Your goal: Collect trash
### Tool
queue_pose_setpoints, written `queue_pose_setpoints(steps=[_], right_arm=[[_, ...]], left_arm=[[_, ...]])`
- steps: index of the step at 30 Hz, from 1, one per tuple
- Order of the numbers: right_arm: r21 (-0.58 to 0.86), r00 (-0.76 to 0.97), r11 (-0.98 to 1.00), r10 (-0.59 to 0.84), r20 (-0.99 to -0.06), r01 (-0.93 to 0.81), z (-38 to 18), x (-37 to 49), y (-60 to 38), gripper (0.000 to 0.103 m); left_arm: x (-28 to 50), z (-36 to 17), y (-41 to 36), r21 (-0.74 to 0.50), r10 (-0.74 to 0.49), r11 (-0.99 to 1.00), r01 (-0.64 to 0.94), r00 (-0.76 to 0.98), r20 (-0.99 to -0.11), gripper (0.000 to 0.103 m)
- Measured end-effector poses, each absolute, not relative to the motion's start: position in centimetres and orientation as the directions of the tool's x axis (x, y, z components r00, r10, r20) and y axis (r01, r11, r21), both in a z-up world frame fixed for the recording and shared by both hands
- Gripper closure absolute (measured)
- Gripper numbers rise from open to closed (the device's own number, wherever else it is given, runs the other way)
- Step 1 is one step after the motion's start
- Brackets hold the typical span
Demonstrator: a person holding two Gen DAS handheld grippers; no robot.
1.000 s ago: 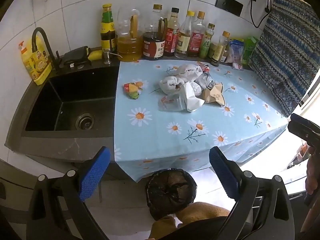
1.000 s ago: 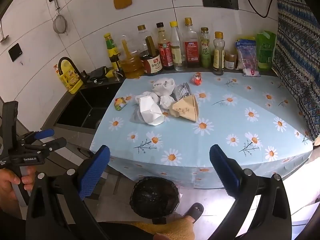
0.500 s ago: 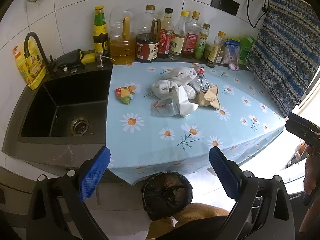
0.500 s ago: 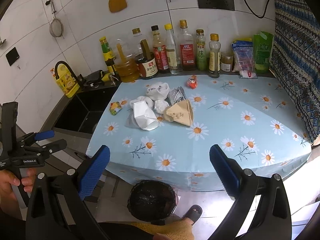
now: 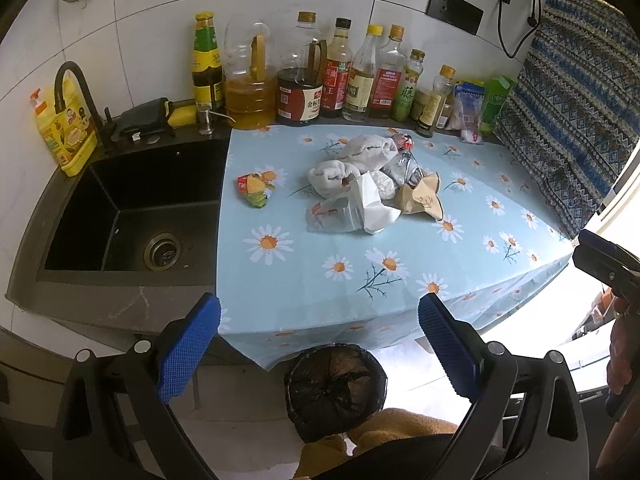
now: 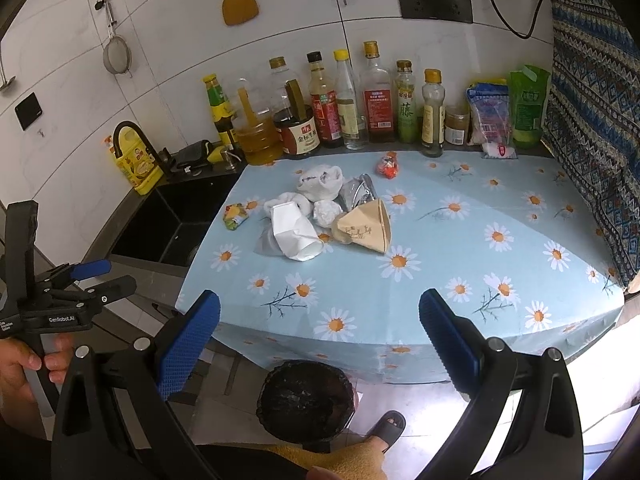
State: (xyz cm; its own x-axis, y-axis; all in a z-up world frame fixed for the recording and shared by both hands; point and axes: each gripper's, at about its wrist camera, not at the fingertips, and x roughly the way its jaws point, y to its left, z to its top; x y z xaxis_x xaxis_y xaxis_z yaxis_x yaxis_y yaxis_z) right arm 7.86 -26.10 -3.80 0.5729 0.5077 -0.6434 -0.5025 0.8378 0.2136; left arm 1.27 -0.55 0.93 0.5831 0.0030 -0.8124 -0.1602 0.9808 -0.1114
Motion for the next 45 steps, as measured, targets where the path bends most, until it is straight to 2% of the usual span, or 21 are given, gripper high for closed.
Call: queue_pose_setpoints(steps=[33, 45], right_arm=[[0.28, 0.576, 0.856, 0.504, -0.644, -0.435, -4.5, 4.2, -25.8, 0.004], [0.308, 0.526, 0.83, 0.538, -0.658, -0.465, -5.6, 7.6, -26.4, 0.004]], left_arm=[[-1.6, 1.0, 0.8, -0.156, -0.038, 0.977, -0.145, 0.6, -0.799, 0.007], [0.3, 0.2, 0.1, -0.172, -0.046, 0.971, -0.164, 0.579, -0.814, 0.007]])
